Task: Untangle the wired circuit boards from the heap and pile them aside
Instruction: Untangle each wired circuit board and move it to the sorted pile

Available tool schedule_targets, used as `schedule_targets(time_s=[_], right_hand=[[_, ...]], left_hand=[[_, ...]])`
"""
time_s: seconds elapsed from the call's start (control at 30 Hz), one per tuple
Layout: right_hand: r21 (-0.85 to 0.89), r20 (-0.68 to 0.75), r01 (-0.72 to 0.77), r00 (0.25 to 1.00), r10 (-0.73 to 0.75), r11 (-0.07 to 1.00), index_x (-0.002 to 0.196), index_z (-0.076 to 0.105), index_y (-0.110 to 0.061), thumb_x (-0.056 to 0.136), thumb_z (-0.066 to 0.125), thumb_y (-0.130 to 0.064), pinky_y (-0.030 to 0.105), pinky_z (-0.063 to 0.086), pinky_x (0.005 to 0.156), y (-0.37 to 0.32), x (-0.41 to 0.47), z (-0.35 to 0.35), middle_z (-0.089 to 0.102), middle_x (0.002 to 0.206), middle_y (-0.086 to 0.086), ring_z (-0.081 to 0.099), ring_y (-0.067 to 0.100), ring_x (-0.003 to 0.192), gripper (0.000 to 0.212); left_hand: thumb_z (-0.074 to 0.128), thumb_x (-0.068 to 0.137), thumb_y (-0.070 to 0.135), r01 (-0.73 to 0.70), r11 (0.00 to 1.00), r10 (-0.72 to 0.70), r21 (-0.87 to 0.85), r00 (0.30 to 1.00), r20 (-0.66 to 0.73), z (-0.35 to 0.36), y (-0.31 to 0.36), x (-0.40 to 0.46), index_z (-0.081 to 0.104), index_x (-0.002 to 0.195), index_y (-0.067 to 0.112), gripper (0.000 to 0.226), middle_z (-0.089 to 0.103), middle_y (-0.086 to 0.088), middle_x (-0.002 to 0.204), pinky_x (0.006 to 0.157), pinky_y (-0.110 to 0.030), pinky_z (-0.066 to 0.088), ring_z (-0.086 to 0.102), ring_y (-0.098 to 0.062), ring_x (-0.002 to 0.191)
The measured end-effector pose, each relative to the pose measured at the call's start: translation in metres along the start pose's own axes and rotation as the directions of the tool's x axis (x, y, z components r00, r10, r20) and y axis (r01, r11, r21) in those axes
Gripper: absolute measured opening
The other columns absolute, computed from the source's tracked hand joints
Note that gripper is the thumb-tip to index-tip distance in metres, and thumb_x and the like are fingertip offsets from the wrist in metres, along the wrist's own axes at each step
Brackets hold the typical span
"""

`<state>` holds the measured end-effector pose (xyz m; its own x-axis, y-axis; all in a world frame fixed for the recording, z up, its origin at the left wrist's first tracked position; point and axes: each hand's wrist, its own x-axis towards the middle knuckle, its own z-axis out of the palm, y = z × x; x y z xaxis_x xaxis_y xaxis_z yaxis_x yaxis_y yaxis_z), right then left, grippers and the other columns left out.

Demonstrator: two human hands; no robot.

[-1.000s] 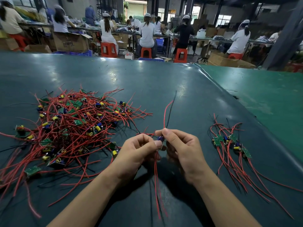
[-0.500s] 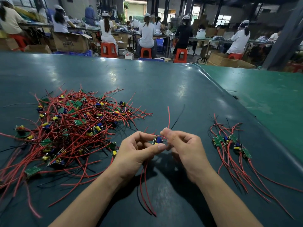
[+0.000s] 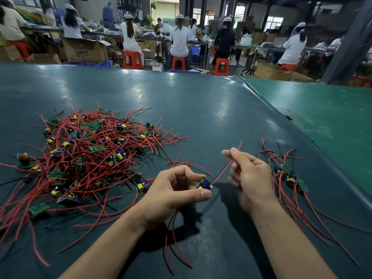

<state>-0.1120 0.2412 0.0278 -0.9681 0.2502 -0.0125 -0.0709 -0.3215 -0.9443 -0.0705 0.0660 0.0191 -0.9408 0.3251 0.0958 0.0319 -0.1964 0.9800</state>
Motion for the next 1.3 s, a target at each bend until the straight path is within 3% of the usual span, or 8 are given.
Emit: schedule_targets(time_s=[0.43,0.63,0.77,0.93,1.03,1.13,1.2,1.3], right_hand=[[0.438,-0.017,-0.267,0.952,0.306,0.858,0.079,0.060,-0.009,0.104,0.041,-0.028,0.014,0.021,0.029,-0.001,0.005,-0.002,0.038,0.049,-0.006,0.025,0.003,0.029,0.037],[-0.161,0.342,-0.221,0.902,0.264,0.962,0.062,0.069,-0.016,0.077,0.057,-0.067,0.015,0.025,0.036,0.011,-0.020,0.017,0.048,0.050,0.001,0.035,0.010,0.034,0.055],[-0.267,0.445,-0.143,0.859,0.254,0.953,0.062,0.067,-0.016,0.071,0.070,-0.065,0.017,0.022,0.039,0.013,-0.028,0.018,0.042,0.056,0.011,0.030,0.013,0.040,0.050],[-0.126,0.119,0.101,0.989,-0.086,0.987,0.054,0.067,-0.016,0.085,0.060,-0.053,0.015,0.024,0.036,0.001,-0.018,0.013,0.046,0.044,0.000,0.034,0.010,0.032,0.048],[0.111,-0.230,0.204,0.957,-0.175,0.973,0.055,0.066,-0.019,0.096,0.055,-0.047,0.013,0.022,0.036,-0.011,-0.012,0.006,0.050,0.047,-0.005,0.035,0.008,0.031,0.051],[0.306,-0.392,0.162,0.919,-0.031,0.938,0.078,0.062,-0.017,0.095,0.054,-0.051,0.015,0.027,0.035,-0.014,-0.007,-0.002,0.055,0.055,-0.005,0.038,0.008,0.033,0.039],[0.398,-0.322,-0.016,0.934,0.156,0.917,0.086,0.060,-0.015,0.095,0.055,-0.049,0.014,0.032,0.035,-0.009,-0.005,-0.004,0.061,0.065,-0.002,0.043,0.006,0.034,0.036],[0.373,-0.195,-0.167,0.948,0.253,0.913,0.084,0.062,-0.013,0.097,0.052,-0.045,0.013,0.032,0.034,-0.002,-0.007,0.001,0.060,0.061,-0.002,0.042,0.005,0.033,0.036]], left_hand=[[0.081,0.058,0.016,0.013,0.980,-0.003,-0.197,0.999,0.049,-0.003,0.002,-0.002,0.072,0.069,0.021,0.015,0.066,-0.002,0.071,0.053,-0.019,0.045,0.057,-0.011,0.054],[0.074,0.068,0.024,-0.061,0.962,0.015,-0.266,0.985,-0.169,-0.005,0.001,0.006,0.078,0.091,0.017,0.025,0.061,-0.008,0.068,0.042,-0.017,0.037,0.044,-0.009,0.046],[0.078,0.065,0.027,-0.010,0.994,-0.001,-0.109,0.995,-0.099,-0.004,-0.003,0.005,0.077,0.102,0.019,0.038,0.053,-0.011,0.067,0.038,-0.014,0.027,0.032,-0.005,0.040],[0.070,0.072,0.020,-0.010,0.980,-0.036,-0.198,0.973,-0.226,-0.005,-0.003,0.009,0.076,0.092,0.008,0.025,0.055,-0.006,0.058,0.035,-0.013,0.028,0.035,-0.006,0.039],[0.065,0.077,0.016,-0.084,0.972,-0.006,-0.219,0.924,-0.381,-0.009,-0.001,0.013,0.072,0.090,0.005,0.018,0.055,-0.004,0.054,0.038,-0.016,0.030,0.035,-0.007,0.035],[0.061,0.090,0.009,-0.129,0.990,0.084,-0.065,0.881,-0.466,-0.012,-0.003,0.012,0.070,0.090,0.005,0.010,0.055,-0.002,0.054,0.045,-0.022,0.031,0.039,-0.010,0.039],[0.063,0.092,0.008,-0.153,0.952,0.268,0.265,0.834,-0.482,-0.012,-0.008,0.010,0.071,0.085,0.012,0.011,0.057,0.000,0.054,0.044,-0.023,0.038,0.046,-0.012,0.043],[0.067,0.088,0.014,-0.182,0.596,0.609,0.782,0.738,-0.292,-0.012,-0.009,0.006,0.072,0.086,0.018,0.007,0.060,0.012,0.063,0.059,-0.028,0.047,0.055,-0.015,0.059]])
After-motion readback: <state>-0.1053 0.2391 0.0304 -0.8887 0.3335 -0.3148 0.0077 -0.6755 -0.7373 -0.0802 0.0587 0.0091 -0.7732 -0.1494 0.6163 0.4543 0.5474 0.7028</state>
